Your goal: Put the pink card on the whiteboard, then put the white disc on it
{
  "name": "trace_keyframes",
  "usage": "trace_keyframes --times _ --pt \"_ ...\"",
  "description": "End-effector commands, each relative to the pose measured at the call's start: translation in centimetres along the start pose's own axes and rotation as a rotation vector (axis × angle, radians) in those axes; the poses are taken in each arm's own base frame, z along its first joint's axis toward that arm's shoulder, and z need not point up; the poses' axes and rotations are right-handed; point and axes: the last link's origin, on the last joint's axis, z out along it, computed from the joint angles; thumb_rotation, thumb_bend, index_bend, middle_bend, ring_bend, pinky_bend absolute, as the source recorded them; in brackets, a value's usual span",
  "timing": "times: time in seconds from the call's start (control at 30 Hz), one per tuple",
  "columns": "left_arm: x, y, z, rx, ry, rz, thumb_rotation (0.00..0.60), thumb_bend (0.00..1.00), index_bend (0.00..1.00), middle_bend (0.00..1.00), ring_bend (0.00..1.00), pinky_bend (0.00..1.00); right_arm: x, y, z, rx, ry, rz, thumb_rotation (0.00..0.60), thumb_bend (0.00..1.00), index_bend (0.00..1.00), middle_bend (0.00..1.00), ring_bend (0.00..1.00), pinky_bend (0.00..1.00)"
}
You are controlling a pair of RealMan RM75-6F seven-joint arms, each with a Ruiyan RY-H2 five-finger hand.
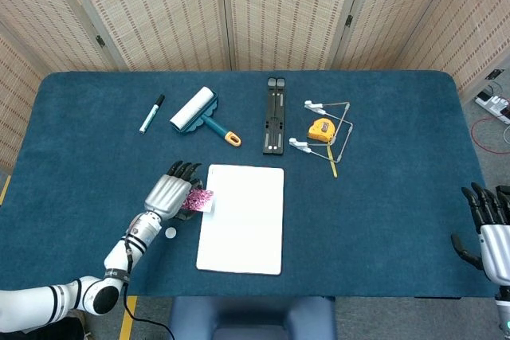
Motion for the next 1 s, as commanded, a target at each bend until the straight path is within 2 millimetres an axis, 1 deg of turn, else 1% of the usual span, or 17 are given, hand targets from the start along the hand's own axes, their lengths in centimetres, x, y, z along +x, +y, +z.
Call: trace_keyframes --times 0.03,0.2,0.3,0.47,0.63,0.67,0.77,0.8,0.87,1.0 --pt "0.1 1.8 0.4 -0.042 0.004 0.013 0.600 0.34 0.42 0.09 0.08 0.00 0.1 0.1 -0.2 -0.003 0.003 0.001 0.600 0.36 0.00 0.05 0.06 0.00" --pt "-0.2 4.3 1.3 -0.088 -0.008 0.029 0.600 0.34 0.42 0.09 0.08 0.00 0.1 0.4 -0.6 -0.014 0.004 0.003 0.600 0.36 0.00 0.05 0.06 0.00" --pt "-0.5 5.4 1.8 -0.103 -0.015 0.034 0.600 0.34 0.42 0.09 0.08 0.00 0.2 0.5 -0.8 -0.021 0.007 0.002 0.600 0.36 0.00 0.05 0.06 0.00" --pt "-0.9 6.5 2.5 -0.102 -0.029 0.046 0.600 0.34 0.41 0.09 0.08 0.00 0.4 0.8 -1.1 -0.030 0.013 0.002 0.600 0.36 0.00 0.05 0.07 0.00" --pt "-1.5 6.9 2.7 -0.099 -0.054 0.053 0.600 0.34 0.35 0.09 0.08 0.00 0.3 0.9 -1.1 -0.033 0.012 0.004 0.600 0.36 0.00 0.05 0.07 0.00" --pt "-1.6 6.9 2.6 -0.099 -0.056 0.054 0.600 0.33 0.33 0.09 0.08 0.00 0.3 0.9 -1.0 -0.031 0.011 0.004 0.600 0.36 0.00 0.05 0.07 0.00" --pt "-1.7 7.0 2.4 -0.098 -0.055 0.055 0.600 0.33 0.21 0.09 0.07 0.00 0.3 0.8 -0.9 -0.026 0.009 0.004 0.600 0.36 0.00 0.05 0.07 0.00" --pt "-1.6 7.0 2.2 -0.096 -0.049 0.054 0.600 0.33 0.18 0.09 0.07 0.00 0.3 0.8 -0.8 -0.024 0.010 0.004 0.600 0.36 0.00 0.05 0.07 0.00" --pt "-1.6 6.8 1.9 -0.092 -0.039 0.054 0.600 0.33 0.16 0.09 0.07 0.00 0.3 0.7 -0.7 -0.021 0.011 0.007 0.600 0.36 0.00 0.05 0.07 0.00" --pt "-1.3 5.8 0.7 -0.080 -0.009 0.045 0.600 0.33 0.17 0.09 0.07 0.00 0.3 0.7 -0.5 -0.017 0.008 0.006 0.600 0.36 0.00 0.05 0.07 0.00"
